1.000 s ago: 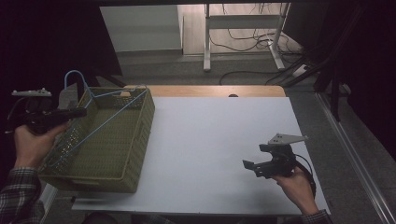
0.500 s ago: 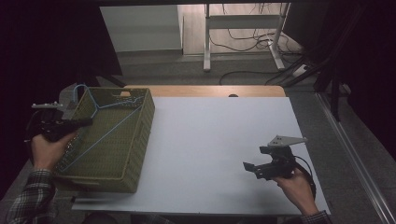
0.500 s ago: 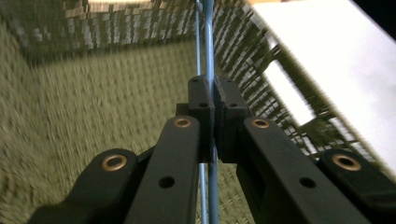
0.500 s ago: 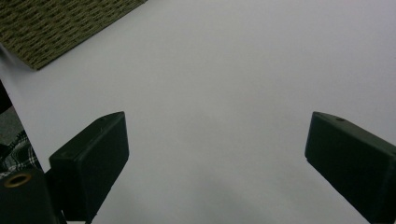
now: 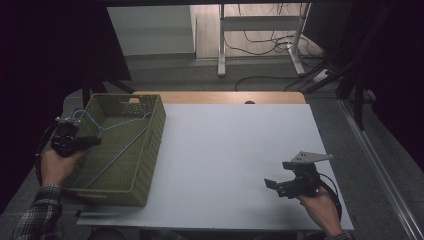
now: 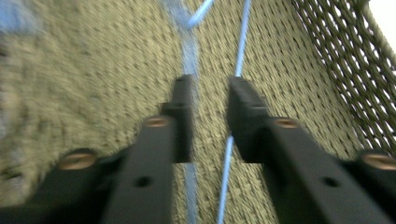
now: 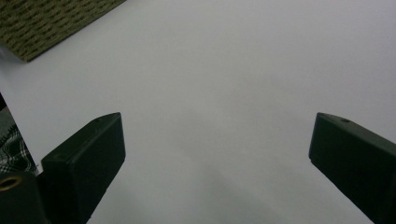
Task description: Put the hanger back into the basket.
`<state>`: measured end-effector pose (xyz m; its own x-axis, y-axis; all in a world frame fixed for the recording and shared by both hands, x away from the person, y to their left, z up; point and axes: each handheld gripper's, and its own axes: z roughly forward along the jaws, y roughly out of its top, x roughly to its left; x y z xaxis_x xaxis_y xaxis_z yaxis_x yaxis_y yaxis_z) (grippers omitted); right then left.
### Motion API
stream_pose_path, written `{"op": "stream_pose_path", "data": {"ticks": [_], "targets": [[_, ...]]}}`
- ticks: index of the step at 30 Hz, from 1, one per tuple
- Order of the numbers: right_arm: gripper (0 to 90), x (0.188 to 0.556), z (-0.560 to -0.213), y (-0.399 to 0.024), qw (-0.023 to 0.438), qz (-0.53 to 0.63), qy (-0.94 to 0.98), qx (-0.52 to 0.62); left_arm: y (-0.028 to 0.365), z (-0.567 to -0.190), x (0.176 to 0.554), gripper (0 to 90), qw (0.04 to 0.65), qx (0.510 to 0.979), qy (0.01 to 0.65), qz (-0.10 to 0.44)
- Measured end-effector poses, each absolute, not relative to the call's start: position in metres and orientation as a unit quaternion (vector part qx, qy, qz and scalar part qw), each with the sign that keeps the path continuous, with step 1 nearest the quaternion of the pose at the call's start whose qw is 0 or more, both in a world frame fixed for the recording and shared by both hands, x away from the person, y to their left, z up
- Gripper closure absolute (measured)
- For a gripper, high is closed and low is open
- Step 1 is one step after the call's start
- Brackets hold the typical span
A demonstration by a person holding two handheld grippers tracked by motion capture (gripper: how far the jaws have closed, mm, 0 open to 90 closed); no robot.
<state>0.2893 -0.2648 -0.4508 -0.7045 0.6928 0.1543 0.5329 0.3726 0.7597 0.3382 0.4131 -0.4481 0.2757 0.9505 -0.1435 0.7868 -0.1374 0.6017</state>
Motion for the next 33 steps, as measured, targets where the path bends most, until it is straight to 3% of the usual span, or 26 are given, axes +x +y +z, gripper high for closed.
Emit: {"op": "stream_pose_path", "data": {"ticks": [4,13,24,33], "targets": [[1.3,0.286,-0.448,-0.269,0.104,0.424,0.814,0.382,0.397,-0.427,0.322,39.6,0.333,0.752,0.543,0.167],[1.0,0.279,-0.445,-0.272,0.114,0.423,0.813,0.383,0.348,-0.412,0.294,17.0,0.421,0.759,0.473,0.150],[0.0,0.269,-0.444,-0.269,0.118,0.418,0.819,0.374,0.287,-0.416,0.256,11.2,0.477,0.771,0.406,0.119],[0.0,0.263,-0.447,-0.270,0.119,0.413,0.822,0.373,0.254,-0.438,0.241,5.9,0.441,0.800,0.386,0.129]]}}
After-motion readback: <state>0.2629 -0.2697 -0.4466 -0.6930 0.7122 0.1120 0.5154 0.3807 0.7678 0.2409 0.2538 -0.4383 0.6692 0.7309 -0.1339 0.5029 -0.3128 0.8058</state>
